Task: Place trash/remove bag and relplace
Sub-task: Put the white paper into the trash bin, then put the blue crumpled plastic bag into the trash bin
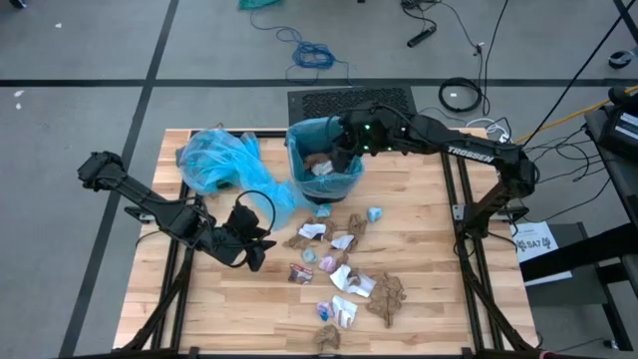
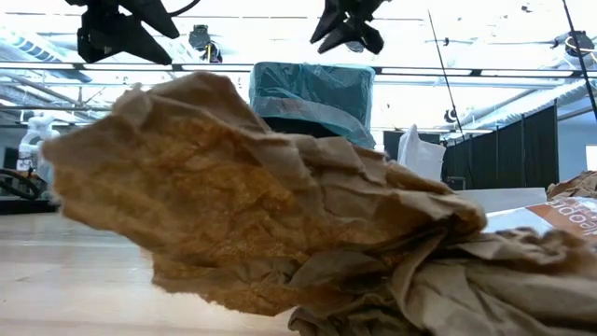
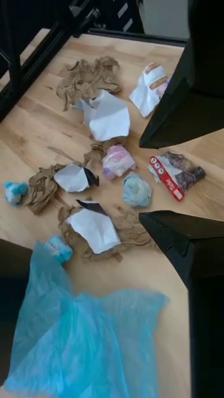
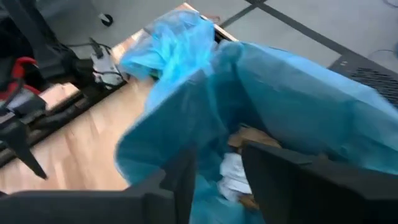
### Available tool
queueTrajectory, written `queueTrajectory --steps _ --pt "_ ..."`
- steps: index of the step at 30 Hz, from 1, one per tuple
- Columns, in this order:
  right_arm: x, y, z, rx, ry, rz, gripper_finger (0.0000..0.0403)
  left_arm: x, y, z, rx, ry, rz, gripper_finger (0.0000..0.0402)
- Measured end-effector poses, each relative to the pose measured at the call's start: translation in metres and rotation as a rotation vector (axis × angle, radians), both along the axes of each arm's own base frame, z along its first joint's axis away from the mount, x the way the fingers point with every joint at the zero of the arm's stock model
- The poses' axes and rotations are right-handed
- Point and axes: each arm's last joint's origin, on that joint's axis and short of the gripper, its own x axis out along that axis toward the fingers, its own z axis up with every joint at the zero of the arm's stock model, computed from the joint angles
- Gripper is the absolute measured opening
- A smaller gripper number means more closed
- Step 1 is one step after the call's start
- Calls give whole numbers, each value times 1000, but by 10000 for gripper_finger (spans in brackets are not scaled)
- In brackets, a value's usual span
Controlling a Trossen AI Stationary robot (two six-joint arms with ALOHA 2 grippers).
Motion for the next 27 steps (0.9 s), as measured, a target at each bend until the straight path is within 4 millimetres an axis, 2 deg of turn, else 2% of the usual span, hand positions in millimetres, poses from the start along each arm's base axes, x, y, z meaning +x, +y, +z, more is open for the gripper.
queueTrajectory --steps 2,8,12,14,18,23,27 --pt "-11 -1 6 -14 17 2 145 0 0 0 -3 -6 0 177" --pt "-62 7 23 29 122 -34 173 1 -1 1 -9 -17 0 177" --pt "-90 20 26 81 223 -64 180 1 -1 1 -9 -17 0 177" --pt "-99 26 22 91 271 -81 184 1 -1 1 -9 -16 -4 177" --pt "-111 38 -2 132 363 -80 193 1 -2 1 -2 -5 -37 177" --pt "-120 53 -58 241 458 -67 197 1 -3 1 -18 6 -59 177" --pt "-121 62 -104 288 438 -11 197 0 -3 1 -16 9 -64 177"
